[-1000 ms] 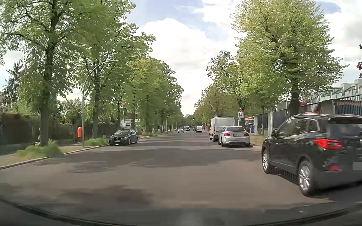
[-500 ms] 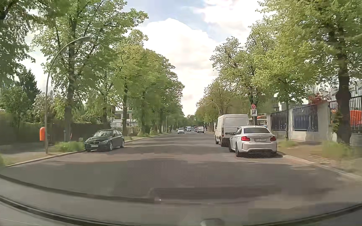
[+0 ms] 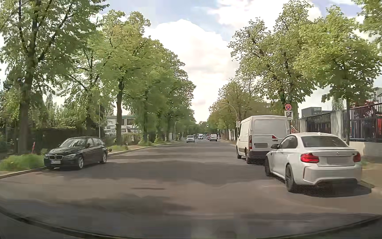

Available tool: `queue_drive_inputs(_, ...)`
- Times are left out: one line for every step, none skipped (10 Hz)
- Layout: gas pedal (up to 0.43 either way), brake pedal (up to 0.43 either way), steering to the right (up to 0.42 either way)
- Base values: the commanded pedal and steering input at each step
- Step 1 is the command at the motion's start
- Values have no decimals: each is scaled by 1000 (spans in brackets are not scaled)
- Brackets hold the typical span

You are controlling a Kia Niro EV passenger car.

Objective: Follow the waypoints while adhering to traffic rules and regulations

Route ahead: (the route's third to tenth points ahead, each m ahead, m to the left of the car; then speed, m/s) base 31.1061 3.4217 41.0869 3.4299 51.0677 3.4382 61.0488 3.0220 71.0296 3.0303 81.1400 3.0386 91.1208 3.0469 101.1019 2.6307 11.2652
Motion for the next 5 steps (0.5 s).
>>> queue_drive_inputs(240,24,-3)
queue_drive_inputs(240,24,-2)
queue_drive_inputs(240,18,-1)
queue_drive_inputs(248,24,-1)
queue_drive_inputs(248,18,-1)
